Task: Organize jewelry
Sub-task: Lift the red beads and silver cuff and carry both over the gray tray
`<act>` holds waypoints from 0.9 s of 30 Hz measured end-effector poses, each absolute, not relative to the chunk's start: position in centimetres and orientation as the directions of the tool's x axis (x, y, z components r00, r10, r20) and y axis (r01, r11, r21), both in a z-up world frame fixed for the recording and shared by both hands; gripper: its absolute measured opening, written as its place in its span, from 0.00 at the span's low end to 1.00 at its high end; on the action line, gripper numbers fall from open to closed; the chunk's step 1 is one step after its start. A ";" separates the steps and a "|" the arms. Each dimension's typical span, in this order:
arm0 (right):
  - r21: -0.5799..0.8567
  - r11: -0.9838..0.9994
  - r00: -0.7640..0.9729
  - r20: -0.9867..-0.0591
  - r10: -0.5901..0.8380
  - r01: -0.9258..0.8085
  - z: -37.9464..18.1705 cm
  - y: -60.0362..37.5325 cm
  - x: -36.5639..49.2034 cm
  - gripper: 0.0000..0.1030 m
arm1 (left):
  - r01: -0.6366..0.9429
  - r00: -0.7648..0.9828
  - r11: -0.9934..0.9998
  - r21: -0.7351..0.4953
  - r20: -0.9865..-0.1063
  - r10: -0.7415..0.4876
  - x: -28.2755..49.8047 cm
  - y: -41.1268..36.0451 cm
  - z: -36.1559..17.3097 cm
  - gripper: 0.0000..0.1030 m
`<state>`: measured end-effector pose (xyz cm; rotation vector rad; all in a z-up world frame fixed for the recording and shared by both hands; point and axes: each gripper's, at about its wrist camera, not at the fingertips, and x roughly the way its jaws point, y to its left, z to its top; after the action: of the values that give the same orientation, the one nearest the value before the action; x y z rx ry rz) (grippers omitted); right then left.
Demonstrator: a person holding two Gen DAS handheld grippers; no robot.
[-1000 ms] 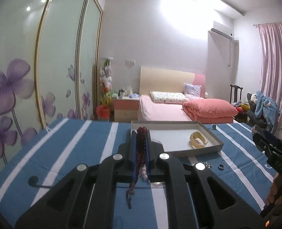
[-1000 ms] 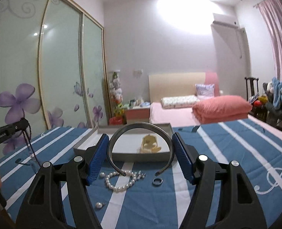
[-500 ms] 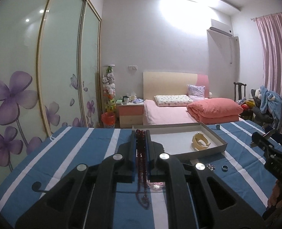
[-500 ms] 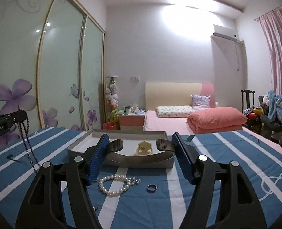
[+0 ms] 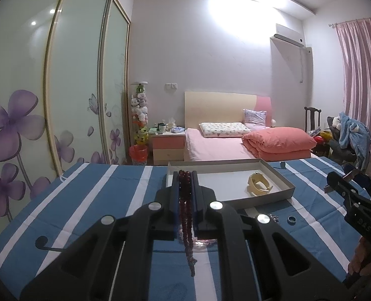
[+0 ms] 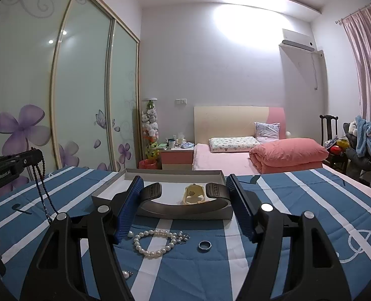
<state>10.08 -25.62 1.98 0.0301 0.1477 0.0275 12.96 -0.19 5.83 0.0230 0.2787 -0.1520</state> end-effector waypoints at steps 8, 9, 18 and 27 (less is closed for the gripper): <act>0.023 0.999 0.993 -0.115 0.026 -0.024 2.9 -25.4 10.4 0.66 | 0.156 0.955 0.988 0.004 -0.257 -0.150 13.2 -0.8 6.1 0.09; 0.020 1.000 0.993 -0.111 0.026 -0.024 2.9 -25.4 10.5 0.66 | 0.156 0.956 0.988 0.007 -0.253 -0.149 13.3 -0.9 6.2 0.09; -0.006 1.000 0.998 -0.067 0.011 -0.012 3.8 -25.3 12.2 0.66 | 0.130 0.966 0.991 0.033 -0.228 -0.119 14.7 -2.1 6.6 0.09; 0.002 1.000 0.998 -0.057 0.006 -0.006 3.9 -26.0 15.0 0.66 | 0.100 0.970 0.994 0.053 -0.229 -0.085 18.1 -3.4 6.8 0.09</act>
<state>15.05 -25.99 3.86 0.0022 0.0571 0.0056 18.07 -3.44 6.81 0.0647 0.2287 -0.0935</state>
